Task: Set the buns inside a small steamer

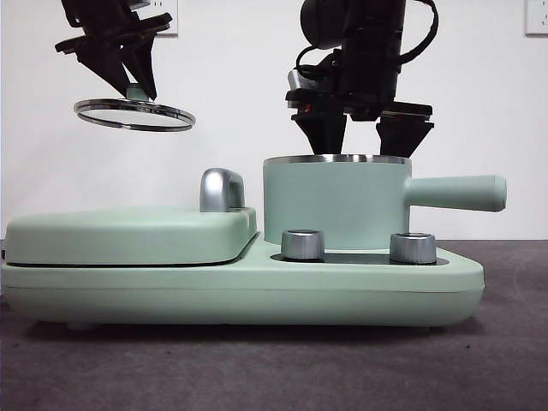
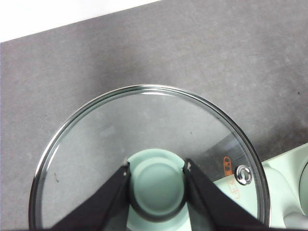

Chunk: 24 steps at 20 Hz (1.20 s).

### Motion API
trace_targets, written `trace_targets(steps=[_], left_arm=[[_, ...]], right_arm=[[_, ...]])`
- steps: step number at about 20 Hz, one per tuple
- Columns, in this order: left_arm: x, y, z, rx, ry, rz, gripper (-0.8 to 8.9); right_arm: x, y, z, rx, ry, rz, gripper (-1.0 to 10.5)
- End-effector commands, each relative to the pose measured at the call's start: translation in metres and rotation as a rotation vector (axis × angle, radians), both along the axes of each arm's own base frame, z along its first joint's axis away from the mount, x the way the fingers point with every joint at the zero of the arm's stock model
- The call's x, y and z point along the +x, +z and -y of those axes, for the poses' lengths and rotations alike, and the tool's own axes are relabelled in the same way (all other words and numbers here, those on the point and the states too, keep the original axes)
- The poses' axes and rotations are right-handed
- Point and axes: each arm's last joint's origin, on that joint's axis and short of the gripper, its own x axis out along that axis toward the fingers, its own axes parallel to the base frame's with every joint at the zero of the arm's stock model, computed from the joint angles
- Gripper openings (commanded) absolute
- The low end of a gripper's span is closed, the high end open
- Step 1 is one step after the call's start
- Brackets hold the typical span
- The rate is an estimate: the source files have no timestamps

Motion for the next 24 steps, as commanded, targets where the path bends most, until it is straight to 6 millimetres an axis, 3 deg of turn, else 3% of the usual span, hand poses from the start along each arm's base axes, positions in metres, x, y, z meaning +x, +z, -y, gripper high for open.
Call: trace_targets(steps=[1,6,8,11,14,19,24], left_arm=[[0.003,0.007,0.002,-0.009,-0.005,0.045,0.19],[0.003,0.007,0.003,-0.009,-0.007,0.044,0.19],[0.002,0.007,0.008,-0.009,-0.017,0.044,0.18],[0.0,0.007,0.019,-0.011,-0.044,0.043,0.18],[-0.005,0.007,0.039,-0.02,-0.081,0.034,0.19],[-0.023,0.006,0.086,-0.02,-0.197,0.019,0.19],[-0.049,0.005,0.138,-0.016,-0.334,0.005,0.19]], right_arm=[[0.005,0.011,-0.006,0.009,0.018,0.03,3.8],[-0.009,0.066,0.002,-0.015,0.007,0.086,3.8],[-0.025,0.091,0.012,0.014,-0.002,0.149,3.8],[-0.064,0.129,0.035,0.068,-0.012,0.235,3.8],[-0.115,0.151,0.064,0.118,-0.044,0.288,3.8],[-0.207,0.152,0.116,0.175,-0.046,0.364,3.8],[-0.273,0.124,0.155,0.351,-0.055,0.571,3.8]])
